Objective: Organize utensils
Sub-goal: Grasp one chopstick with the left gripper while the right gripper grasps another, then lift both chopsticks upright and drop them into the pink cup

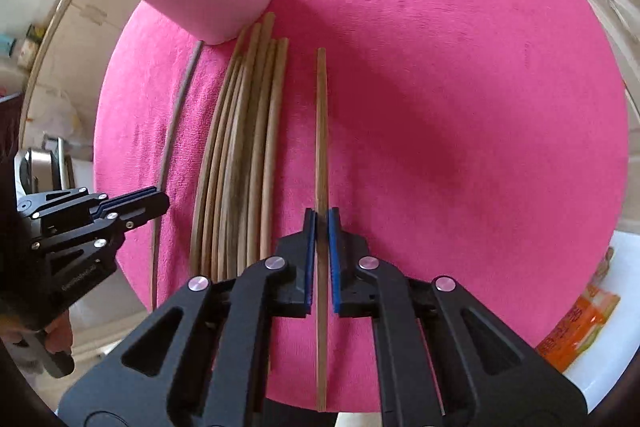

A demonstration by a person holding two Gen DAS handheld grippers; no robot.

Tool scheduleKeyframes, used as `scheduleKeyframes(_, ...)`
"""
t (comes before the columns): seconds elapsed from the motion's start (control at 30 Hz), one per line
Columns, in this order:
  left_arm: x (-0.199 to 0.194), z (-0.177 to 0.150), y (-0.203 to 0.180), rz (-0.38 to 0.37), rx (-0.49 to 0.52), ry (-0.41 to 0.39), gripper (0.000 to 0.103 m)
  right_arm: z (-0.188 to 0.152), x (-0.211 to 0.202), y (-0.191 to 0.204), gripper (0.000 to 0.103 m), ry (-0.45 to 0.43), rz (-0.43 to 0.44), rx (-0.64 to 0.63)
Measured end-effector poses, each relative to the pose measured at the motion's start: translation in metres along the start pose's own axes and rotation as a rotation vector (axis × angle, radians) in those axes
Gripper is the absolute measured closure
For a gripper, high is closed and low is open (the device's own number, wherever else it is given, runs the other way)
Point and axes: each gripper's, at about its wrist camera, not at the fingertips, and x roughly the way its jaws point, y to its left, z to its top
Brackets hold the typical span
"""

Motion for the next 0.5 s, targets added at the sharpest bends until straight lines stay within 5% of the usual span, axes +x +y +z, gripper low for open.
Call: scheduleKeyframes(0.5, -0.111, -0.015, -0.018, -0.164, 0.079, -0.441, 0.097, -0.019, -0.084, 0.011, 0.097, -0.299, 0.162, 0.0)
